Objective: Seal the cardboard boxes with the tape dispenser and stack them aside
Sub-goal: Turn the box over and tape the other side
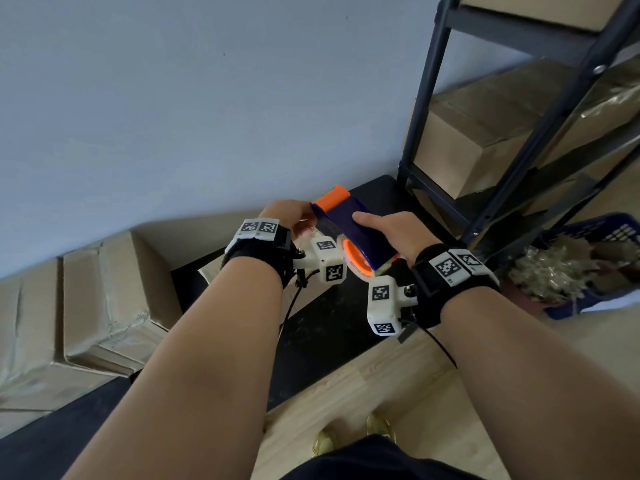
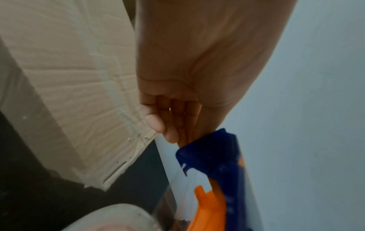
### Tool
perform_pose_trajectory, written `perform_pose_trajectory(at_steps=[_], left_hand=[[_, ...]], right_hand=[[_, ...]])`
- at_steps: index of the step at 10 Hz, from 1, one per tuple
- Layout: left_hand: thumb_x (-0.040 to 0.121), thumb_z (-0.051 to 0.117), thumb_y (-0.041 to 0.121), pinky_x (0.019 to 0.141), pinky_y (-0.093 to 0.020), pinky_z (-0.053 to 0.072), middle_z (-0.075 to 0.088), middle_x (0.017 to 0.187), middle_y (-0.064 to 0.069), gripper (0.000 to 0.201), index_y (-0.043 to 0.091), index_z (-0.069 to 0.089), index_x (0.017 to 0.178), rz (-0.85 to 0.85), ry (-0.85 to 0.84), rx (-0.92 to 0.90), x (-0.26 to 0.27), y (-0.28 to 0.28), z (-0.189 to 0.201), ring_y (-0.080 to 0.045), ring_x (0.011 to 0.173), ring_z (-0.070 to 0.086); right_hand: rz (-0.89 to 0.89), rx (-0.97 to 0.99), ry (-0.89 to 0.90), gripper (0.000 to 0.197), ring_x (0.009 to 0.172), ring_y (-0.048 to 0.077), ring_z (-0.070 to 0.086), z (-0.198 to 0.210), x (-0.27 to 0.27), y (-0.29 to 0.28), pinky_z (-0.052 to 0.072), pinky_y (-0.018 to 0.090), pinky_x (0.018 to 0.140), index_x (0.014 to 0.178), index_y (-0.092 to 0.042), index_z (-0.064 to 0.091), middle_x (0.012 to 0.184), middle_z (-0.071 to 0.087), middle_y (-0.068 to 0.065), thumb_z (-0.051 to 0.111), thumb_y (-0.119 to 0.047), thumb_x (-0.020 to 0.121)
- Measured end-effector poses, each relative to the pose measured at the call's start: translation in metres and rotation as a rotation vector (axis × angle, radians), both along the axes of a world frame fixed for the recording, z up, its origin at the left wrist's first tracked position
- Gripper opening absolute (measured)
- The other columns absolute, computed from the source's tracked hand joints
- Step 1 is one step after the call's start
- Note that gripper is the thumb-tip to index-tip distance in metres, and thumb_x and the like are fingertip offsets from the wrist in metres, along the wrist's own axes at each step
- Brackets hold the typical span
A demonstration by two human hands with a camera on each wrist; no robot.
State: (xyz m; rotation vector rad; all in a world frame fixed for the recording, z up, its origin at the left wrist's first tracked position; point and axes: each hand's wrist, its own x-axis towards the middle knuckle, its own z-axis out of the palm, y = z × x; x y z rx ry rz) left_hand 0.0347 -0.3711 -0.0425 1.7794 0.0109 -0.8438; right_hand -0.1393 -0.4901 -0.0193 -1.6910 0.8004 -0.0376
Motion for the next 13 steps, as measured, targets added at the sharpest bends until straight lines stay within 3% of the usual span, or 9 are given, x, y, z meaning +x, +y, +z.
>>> perform_pose_trajectory(at_steps=[1, 3, 4, 5, 6, 8, 10, 12, 13], left_hand=[[0.091, 0.055, 0.002, 0.057, -0.019, 0.051, 0.059, 0.043, 0.011, 0.024, 0.013, 0.055, 0.07, -0.043, -0.161, 0.029, 0.006, -0.008, -0.001, -0.002, 0.042, 0.057], [0.089, 0.065, 0.014, 0.047, -0.012, 0.048, 0.059, 0.066, 0.003, 0.005, 0.011, 0.061, 0.091, 0.011, -0.299, 0.056, 0.029, -0.005, 0.004, 0.001, 0.039, 0.055], [0.087, 0.066, 0.012, 0.063, -0.022, 0.057, 0.059, 0.066, -0.001, 0.015, 0.001, 0.067, 0.098, 0.102, -0.339, 0.038, 0.041, -0.005, 0.006, -0.009, 0.049, 0.058], [0.083, 0.071, 0.02, 0.082, -0.037, 0.056, 0.061, 0.062, -0.002, 0.019, 0.012, 0.063, 0.068, 0.108, -0.413, 0.11, 0.053, -0.003, 0.002, -0.02, 0.065, 0.059], [0.083, 0.069, 0.03, 0.072, -0.03, 0.051, 0.064, 0.066, -0.001, 0.025, 0.02, 0.063, 0.062, 0.035, -0.47, 0.176, 0.055, -0.003, -0.004, -0.02, 0.069, 0.059], [0.083, 0.071, 0.02, 0.08, -0.032, 0.053, 0.072, 0.095, -0.013, 0.006, 0.015, 0.07, 0.087, -0.078, -0.498, 0.295, 0.06, 0.004, -0.02, -0.025, 0.08, 0.063], [0.084, 0.069, 0.021, 0.076, -0.026, 0.049, 0.071, 0.098, -0.006, 0.018, 0.011, 0.073, 0.098, -0.134, -0.496, 0.379, 0.064, 0.002, -0.033, -0.02, 0.083, 0.061], [0.092, 0.059, 0.031, 0.069, -0.025, 0.045, 0.067, 0.087, -0.008, 0.026, 0.008, 0.071, 0.097, -0.228, -0.5, 0.464, 0.061, 0.003, -0.042, -0.028, 0.086, 0.061], [0.097, 0.051, 0.025, 0.083, -0.034, 0.047, 0.063, 0.104, -0.014, 0.034, 0.004, 0.057, 0.122, -0.253, -0.471, 0.518, 0.054, 0.004, -0.046, -0.036, 0.105, 0.059]], right_hand=[[-0.034, -0.032, -0.01, 0.046, 0.084, 0.022, 0.067, 0.001, 0.002, 0.003, 0.05, 0.031, 0.078, 0.091, -0.005, 0.068, 0.091, 0.072, 0.011, 0.069, -0.05, 0.083], [-0.04, 0.024, 0.037, 0.045, 0.072, 0.021, 0.07, -0.006, -0.009, 0.002, 0.054, 0.03, 0.071, 0.092, -0.004, 0.069, 0.084, 0.074, 0.011, 0.073, -0.047, 0.081], [-0.029, 0.036, 0.069, 0.041, 0.07, 0.02, 0.069, -0.007, -0.013, 0.001, 0.052, 0.028, 0.064, 0.092, -0.005, 0.068, 0.08, 0.073, 0.009, 0.072, -0.045, 0.081], [-0.048, 0.071, 0.06, 0.041, 0.065, 0.021, 0.068, -0.008, -0.011, -0.002, 0.054, 0.03, 0.063, 0.091, -0.003, 0.07, 0.075, 0.072, 0.009, 0.073, -0.043, 0.08], [-0.085, -0.007, 0.085, 0.039, 0.073, 0.022, 0.07, -0.016, 0.004, 0.003, 0.055, 0.034, 0.073, 0.084, -0.006, 0.07, 0.077, 0.073, 0.008, 0.075, -0.045, 0.077], [-0.148, -0.045, 0.172, 0.036, 0.076, 0.017, 0.066, -0.03, 0.022, 0.01, 0.053, 0.029, 0.073, 0.08, -0.014, 0.06, 0.081, 0.069, 0.004, 0.072, -0.048, 0.079], [-0.172, -0.028, 0.226, 0.043, 0.079, 0.017, 0.065, -0.037, 0.027, 0.011, 0.05, 0.025, 0.066, 0.092, -0.012, 0.061, 0.086, 0.068, 0.004, 0.072, -0.051, 0.077], [-0.166, -0.032, 0.227, 0.036, 0.077, 0.017, 0.066, -0.037, 0.025, 0.012, 0.051, 0.025, 0.065, 0.084, -0.014, 0.06, 0.085, 0.069, 0.004, 0.072, -0.048, 0.078], [-0.164, -0.045, 0.225, 0.035, 0.075, 0.015, 0.064, -0.038, 0.025, 0.013, 0.05, 0.025, 0.066, 0.081, -0.015, 0.059, 0.082, 0.068, 0.003, 0.072, -0.048, 0.079]])
